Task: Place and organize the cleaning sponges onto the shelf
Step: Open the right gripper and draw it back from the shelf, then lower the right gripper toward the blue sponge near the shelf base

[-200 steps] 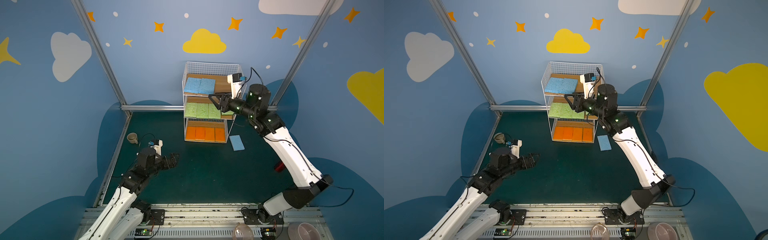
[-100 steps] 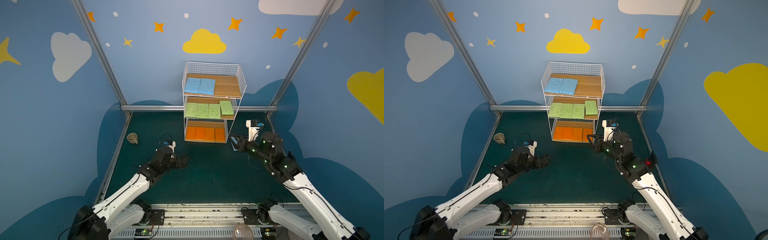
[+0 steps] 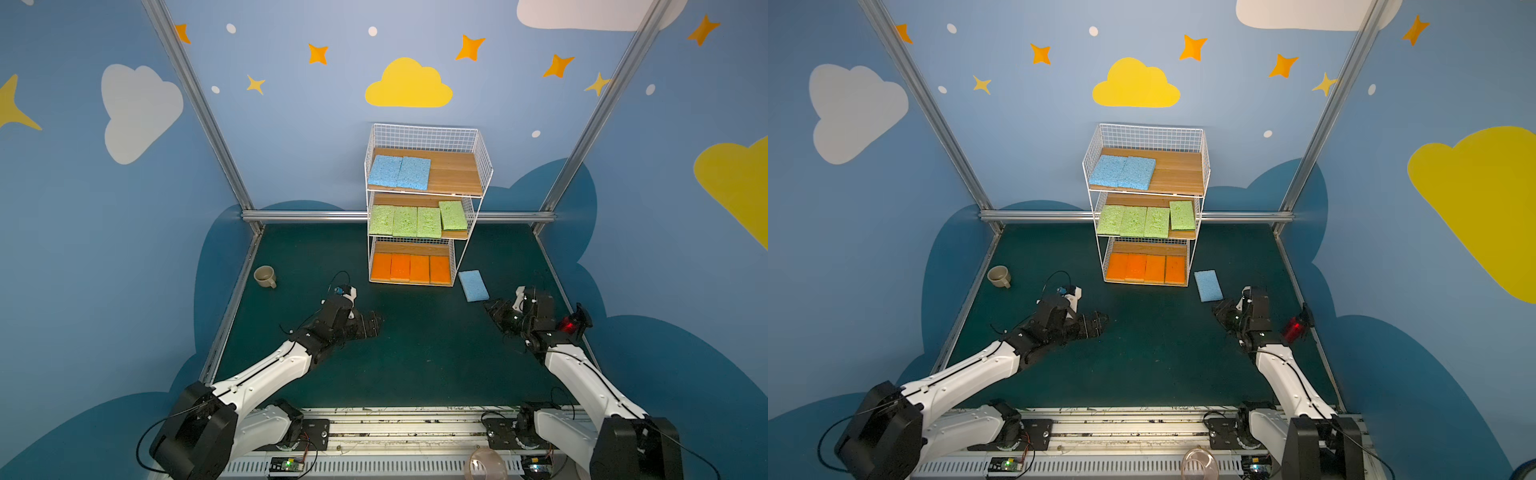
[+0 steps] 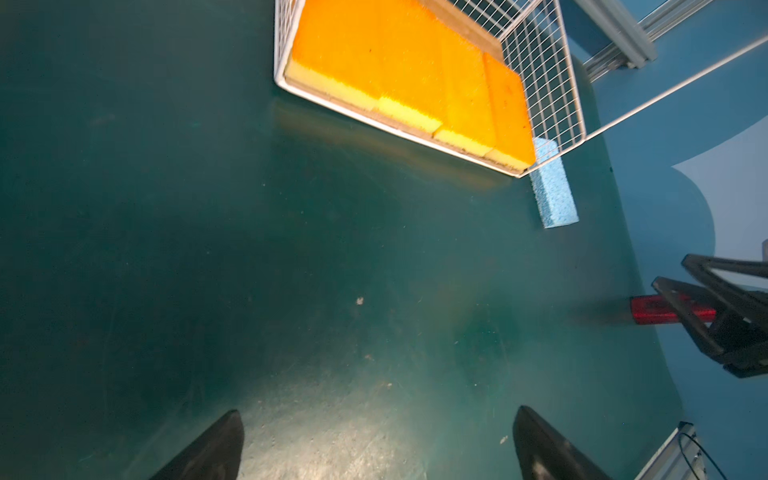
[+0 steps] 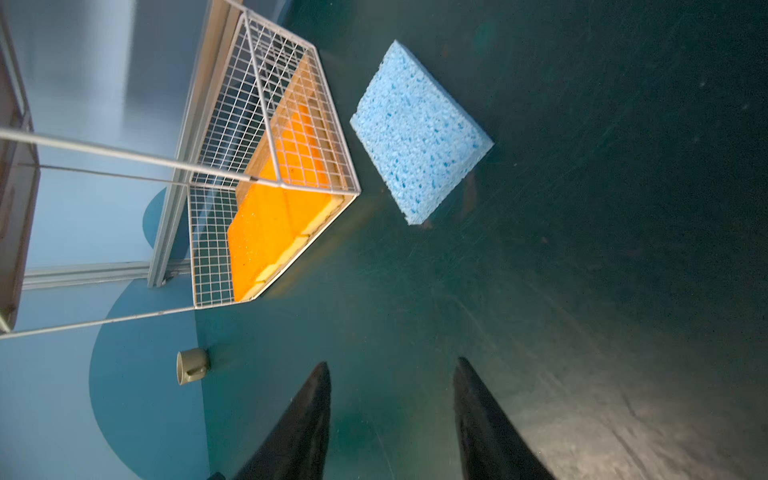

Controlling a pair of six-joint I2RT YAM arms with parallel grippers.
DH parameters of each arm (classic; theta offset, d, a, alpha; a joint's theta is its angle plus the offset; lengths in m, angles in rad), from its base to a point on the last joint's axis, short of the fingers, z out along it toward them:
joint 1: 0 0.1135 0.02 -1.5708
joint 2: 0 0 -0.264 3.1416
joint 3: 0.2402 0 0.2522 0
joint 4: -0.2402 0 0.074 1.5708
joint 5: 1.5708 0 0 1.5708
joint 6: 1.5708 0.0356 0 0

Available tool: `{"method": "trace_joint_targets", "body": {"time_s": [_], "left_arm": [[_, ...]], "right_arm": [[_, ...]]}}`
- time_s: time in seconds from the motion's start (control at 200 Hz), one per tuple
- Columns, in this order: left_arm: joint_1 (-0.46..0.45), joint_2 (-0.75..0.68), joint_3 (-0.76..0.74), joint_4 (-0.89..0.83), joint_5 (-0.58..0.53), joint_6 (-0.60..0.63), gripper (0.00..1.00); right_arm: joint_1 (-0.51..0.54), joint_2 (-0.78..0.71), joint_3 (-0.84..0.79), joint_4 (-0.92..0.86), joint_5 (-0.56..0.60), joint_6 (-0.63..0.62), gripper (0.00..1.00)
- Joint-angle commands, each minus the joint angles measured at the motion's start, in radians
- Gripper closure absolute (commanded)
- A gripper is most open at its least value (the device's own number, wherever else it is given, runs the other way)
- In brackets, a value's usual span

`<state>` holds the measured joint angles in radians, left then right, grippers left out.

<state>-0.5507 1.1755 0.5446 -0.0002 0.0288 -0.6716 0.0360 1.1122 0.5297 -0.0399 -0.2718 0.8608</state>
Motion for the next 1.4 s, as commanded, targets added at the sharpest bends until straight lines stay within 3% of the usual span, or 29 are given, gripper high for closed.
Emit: {"method": "trace_joint_targets", "body": {"time_s": [0.0, 0.145, 0.32, 0.646, 0.791, 0.896, 1.006, 1.136, 1.231, 1.391], "left_arm": [[-0.002, 0.019, -0.009, 0.047, 0.017, -0.007, 0.00], [0.000, 0.043, -0.005, 0.035, 0.030, -0.008, 0.00], [-0.002, 0.031, -0.012, 0.015, 0.049, -0.010, 0.00], [0.001, -0.046, -0.056, -0.038, 0.029, -0.001, 0.00], [0.001, -0.030, -0.052, -0.035, 0.033, 0.000, 0.00], [0.000, -0.012, -0.043, -0.030, 0.043, 0.001, 0.00], [0.001, 0.001, -0.034, -0.031, 0.052, -0.002, 0.00], [0.000, -0.002, -0.030, -0.036, 0.055, -0.005, 0.00], [0.001, -0.019, -0.032, -0.046, 0.054, -0.008, 0.00], [0.000, -0.057, -0.045, -0.061, 0.044, -0.015, 0.00]], "right_arm": [[-0.032, 0.084, 0.057, 0.076, -0.020, -0.019, 0.48], [-0.060, 0.256, 0.197, -0.005, -0.045, -0.036, 0.48], [-0.079, 0.507, 0.414, -0.164, -0.076, -0.157, 0.54], [-0.084, 0.703, 0.542, -0.192, -0.073, -0.202, 0.53], [-0.084, 0.749, 0.558, -0.209, -0.114, -0.215, 0.57], [-0.085, 0.782, 0.569, -0.223, -0.144, -0.215, 0.70], [-0.088, 0.777, 0.548, -0.205, -0.139, -0.205, 0.74], [-0.091, 0.769, 0.548, -0.206, -0.154, -0.201, 0.93], [-0.089, 0.746, 0.542, -0.211, -0.164, -0.201, 0.99], [-0.086, 0.658, 0.492, -0.209, -0.186, -0.203, 1.00]]}}
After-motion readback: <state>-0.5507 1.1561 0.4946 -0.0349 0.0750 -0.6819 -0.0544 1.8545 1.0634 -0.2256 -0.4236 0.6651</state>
